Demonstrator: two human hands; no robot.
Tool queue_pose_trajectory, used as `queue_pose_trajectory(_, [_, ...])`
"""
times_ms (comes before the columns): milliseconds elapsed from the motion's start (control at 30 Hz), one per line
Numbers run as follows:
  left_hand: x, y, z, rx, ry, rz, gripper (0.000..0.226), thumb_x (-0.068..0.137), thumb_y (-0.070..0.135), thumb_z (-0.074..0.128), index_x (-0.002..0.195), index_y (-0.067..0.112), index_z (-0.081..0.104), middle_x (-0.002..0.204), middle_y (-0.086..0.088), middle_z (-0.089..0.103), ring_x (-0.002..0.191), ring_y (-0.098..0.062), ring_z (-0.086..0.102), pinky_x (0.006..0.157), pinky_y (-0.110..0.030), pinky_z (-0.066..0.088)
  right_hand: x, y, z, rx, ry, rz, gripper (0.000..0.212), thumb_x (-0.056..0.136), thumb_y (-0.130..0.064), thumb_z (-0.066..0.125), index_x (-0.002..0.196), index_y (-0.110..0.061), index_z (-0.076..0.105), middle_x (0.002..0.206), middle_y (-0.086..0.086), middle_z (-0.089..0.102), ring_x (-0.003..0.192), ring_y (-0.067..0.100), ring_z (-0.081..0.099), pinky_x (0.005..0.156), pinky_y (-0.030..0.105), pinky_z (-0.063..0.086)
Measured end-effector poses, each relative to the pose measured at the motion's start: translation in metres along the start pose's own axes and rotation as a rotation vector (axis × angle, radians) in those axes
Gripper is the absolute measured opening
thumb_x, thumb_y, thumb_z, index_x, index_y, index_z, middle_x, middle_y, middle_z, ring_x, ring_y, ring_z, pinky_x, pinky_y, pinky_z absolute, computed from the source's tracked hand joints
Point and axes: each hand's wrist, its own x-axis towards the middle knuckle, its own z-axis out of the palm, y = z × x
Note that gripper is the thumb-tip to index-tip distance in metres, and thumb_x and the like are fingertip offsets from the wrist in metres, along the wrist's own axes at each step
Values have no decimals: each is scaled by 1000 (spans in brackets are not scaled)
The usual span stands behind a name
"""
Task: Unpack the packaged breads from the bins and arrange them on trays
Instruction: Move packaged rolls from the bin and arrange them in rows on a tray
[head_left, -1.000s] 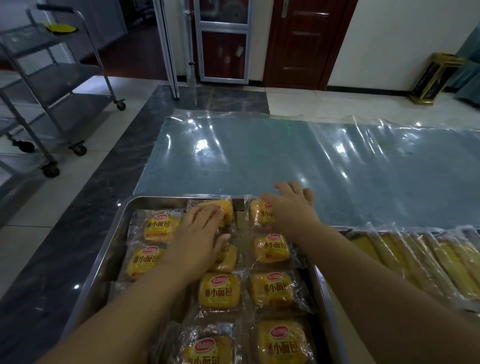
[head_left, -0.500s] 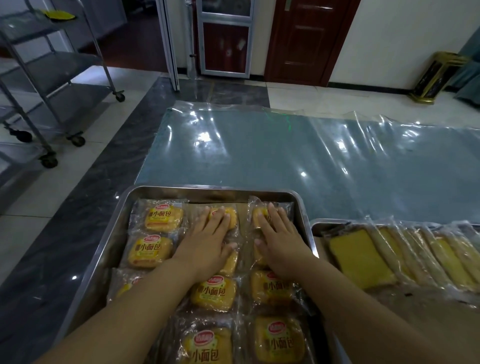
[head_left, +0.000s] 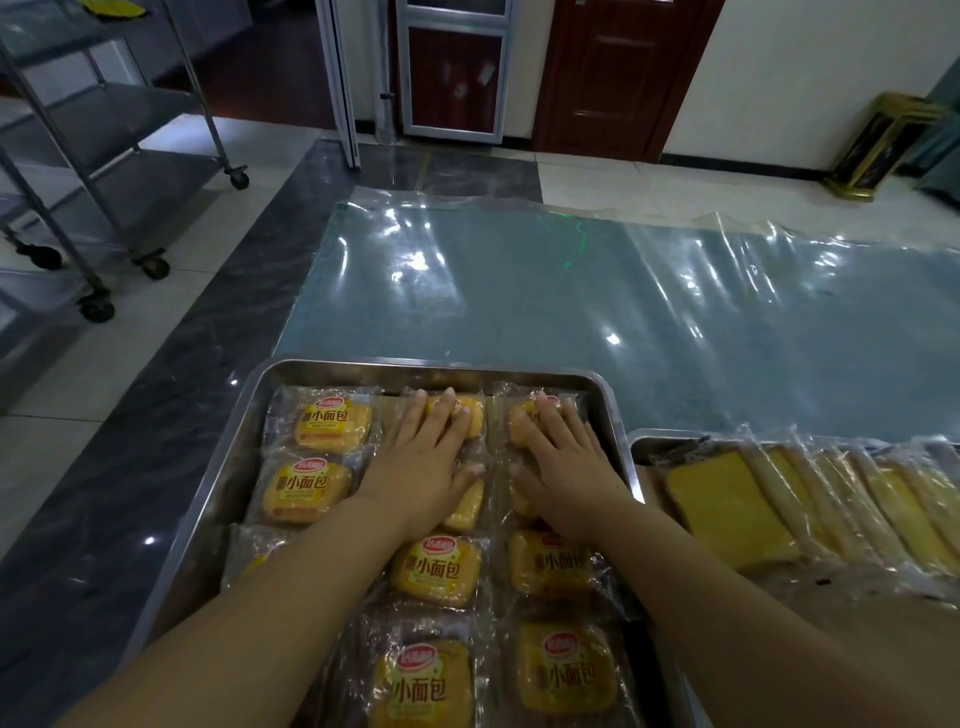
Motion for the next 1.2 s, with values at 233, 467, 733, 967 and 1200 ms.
queue_pose_trajectory(233, [-51,17,-14,-175,218,29,47,95,45,34,138,26,38,151,2,25,141,-17,9,107,-30,4,-56,-16,-3,105,202,13,59,96,-46,38,147,-23,23,157,-3,13,144,17,-2,111,30,2])
queue_pose_trajectory(467, [-83,23,0,-121,-47,47,49,97,49,28,142,32,33,156,9,13,144,-16,1,114,-39,18,-82,-22,12,61,0,-12,54,101,-34,28,151,-24,7,159,-2,-8,143,20,-17,114,34,-7])
queue_pose_trajectory(733, [-72,43,10,-132,43,-79,45,99,40,30,140,23,39,154,0,22,144,-25,5,115,-37,10,-79,-21,12,90,-45,14,57,101,-24,31,150,-25,2,158,-1,-13,142,21,-22,111,34,-12])
queue_pose_trajectory(967, [-78,45,6,-115,62,-102,43,99,40,27,136,27,44,152,-2,27,142,-26,13,112,-41,21,-88,-22,7,131,12,30,55,101,-28,33,150,-24,7,159,-1,-5,143,20,-16,113,34,-6])
queue_pose_trajectory(1200, [-131,59,-9,-217,248,-32,33,96,29,43,126,23,56,138,-2,46,129,-22,31,107,-36,25,-155,-30,12,213,299,-97,49,91,-21,58,138,-12,45,147,6,38,142,25,20,115,38,23])
